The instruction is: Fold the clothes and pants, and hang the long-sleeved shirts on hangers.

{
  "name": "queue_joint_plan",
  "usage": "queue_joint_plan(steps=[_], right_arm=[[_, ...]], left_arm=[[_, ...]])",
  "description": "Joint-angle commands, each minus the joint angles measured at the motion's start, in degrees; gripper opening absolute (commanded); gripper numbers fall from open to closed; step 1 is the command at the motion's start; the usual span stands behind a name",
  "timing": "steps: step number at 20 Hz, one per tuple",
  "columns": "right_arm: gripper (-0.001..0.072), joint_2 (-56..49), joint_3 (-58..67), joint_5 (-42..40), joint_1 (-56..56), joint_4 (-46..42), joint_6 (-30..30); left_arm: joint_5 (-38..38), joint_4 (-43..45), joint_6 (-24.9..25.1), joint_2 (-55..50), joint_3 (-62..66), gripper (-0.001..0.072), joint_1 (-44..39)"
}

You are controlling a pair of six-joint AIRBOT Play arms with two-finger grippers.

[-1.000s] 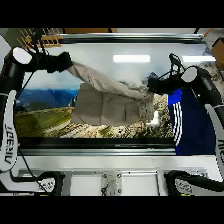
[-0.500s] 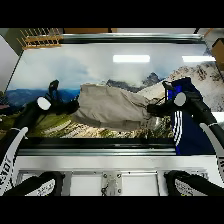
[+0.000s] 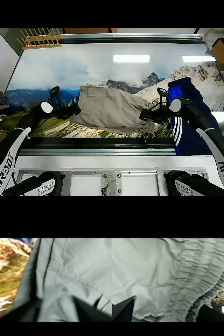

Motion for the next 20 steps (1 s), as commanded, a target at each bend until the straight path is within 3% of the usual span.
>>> queue_joint_plan(steps=[1, 7, 8, 9, 10, 14, 20], right_arm=[[0.0718, 5.31, 2.56, 5.11, -2.71, 3.21, -2.86], [0.0719, 13.94, 2.49, 15.21, -23.41, 4.35, -10.56], [0.0719, 13.64, 1.14, 15.04, -26.88, 6.16, -12.48], [0.072, 12.96, -0.55, 14.34, -30.14, 9.01, -14.95], [0.072, 11.89, -2.27, 13.53, -32.98, 12.28, -17.38], [0.072, 2.93, -8.33, 11.3, -41.77, 28.41, -29.53], [0.072, -14.62, -8.37, 11.54, -41.0, 46.03, -44.44]], left_arm=[[-7.08, 0.07, 0.15, 2.97, 5.57, 0.0599, 4.17], [-12.74, -0.04, 0.09, 15.17, 8.35, 0.0597, 5.75], [-12.76, -0.07, -0.02, 16.55, 8.35, 0.0477, 4.68], [-12.63, -0.04, -0.04, 17.59, 8.35, 0.0189, 3.19], [-12.15, -0.04, 0.02, 18.36, 8.35, 0.0007, 1.36], [-10.91, -0.04, -0.04, 18.91, 8.35, 0.0004, -7.17], [-10.78, -0.07, -2.05, 14.82, 8.37, 0.0004, -16.24]])
